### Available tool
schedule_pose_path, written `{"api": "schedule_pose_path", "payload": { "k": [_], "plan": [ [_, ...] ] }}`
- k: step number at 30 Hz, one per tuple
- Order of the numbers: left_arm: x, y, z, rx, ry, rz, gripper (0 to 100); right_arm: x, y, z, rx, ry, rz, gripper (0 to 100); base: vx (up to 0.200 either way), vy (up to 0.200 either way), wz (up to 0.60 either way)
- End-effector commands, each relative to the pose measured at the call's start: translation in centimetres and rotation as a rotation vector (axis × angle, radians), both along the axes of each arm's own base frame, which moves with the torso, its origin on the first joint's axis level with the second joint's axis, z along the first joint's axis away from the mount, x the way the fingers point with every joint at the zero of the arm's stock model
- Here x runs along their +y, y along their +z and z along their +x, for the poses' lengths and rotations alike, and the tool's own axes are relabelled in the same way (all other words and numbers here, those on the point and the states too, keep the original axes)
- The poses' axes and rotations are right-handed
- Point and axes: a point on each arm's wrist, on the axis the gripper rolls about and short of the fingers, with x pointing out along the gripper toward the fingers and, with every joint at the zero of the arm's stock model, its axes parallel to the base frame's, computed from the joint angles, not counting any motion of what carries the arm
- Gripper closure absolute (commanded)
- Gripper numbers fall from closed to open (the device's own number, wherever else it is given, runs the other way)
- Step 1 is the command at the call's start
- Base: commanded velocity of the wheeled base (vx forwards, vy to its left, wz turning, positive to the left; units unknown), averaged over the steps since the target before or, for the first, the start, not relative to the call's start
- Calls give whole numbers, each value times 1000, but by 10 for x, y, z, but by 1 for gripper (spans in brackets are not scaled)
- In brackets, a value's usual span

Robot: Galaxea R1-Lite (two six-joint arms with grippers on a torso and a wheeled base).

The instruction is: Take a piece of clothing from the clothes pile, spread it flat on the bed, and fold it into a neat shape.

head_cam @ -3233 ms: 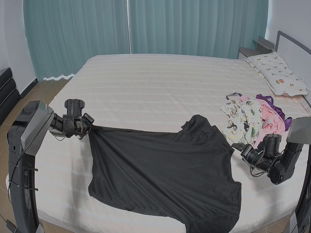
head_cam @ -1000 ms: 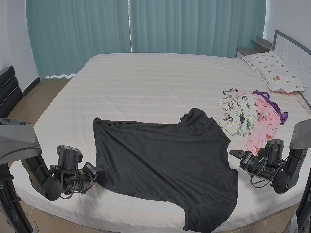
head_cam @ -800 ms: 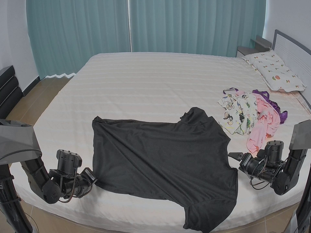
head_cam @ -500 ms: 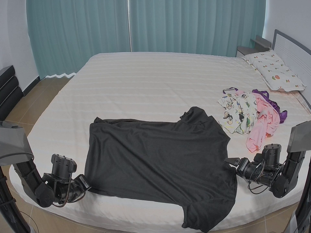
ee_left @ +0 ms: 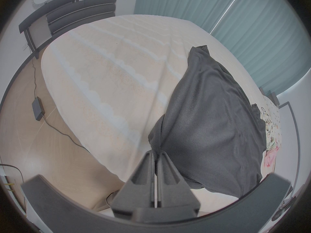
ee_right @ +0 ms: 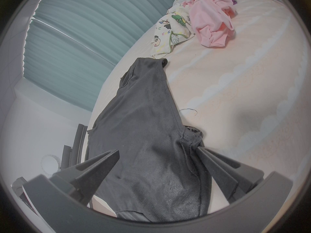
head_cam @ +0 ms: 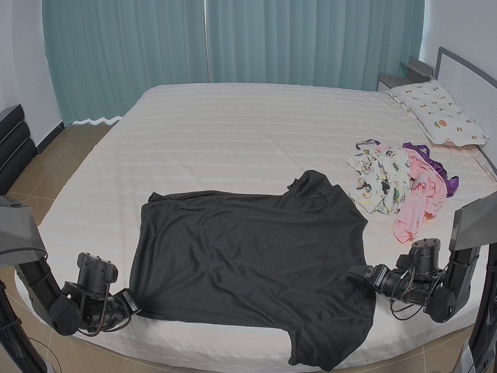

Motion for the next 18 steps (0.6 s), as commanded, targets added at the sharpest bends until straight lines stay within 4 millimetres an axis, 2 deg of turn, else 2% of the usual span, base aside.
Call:
{"api": "schedule_pose_path", "payload": {
  "k": [1, 5, 9, 14, 18],
  "plan": [
    [0, -1, 1, 4, -8, -13, 100, -2, -1, -5, 7, 11, -33, 0, 0, 0, 0],
    [-1, -1, 0, 12, -27, -48, 100, -16, 2, -10, -9, 6, -93, 0, 0, 0, 0],
    [-1, -1, -3, 25, -42, -69, 100, -28, 2, -6, -20, -32, -108, 0, 0, 0, 0],
    [-1, 0, -2, 21, -44, -74, 100, -20, -9, -6, 21, 7, -92, 0, 0, 0, 0],
    [-2, -1, -2, 24, -50, -77, 100, -15, -10, -9, 37, 34, -68, 0, 0, 0, 0]
  ]
}}
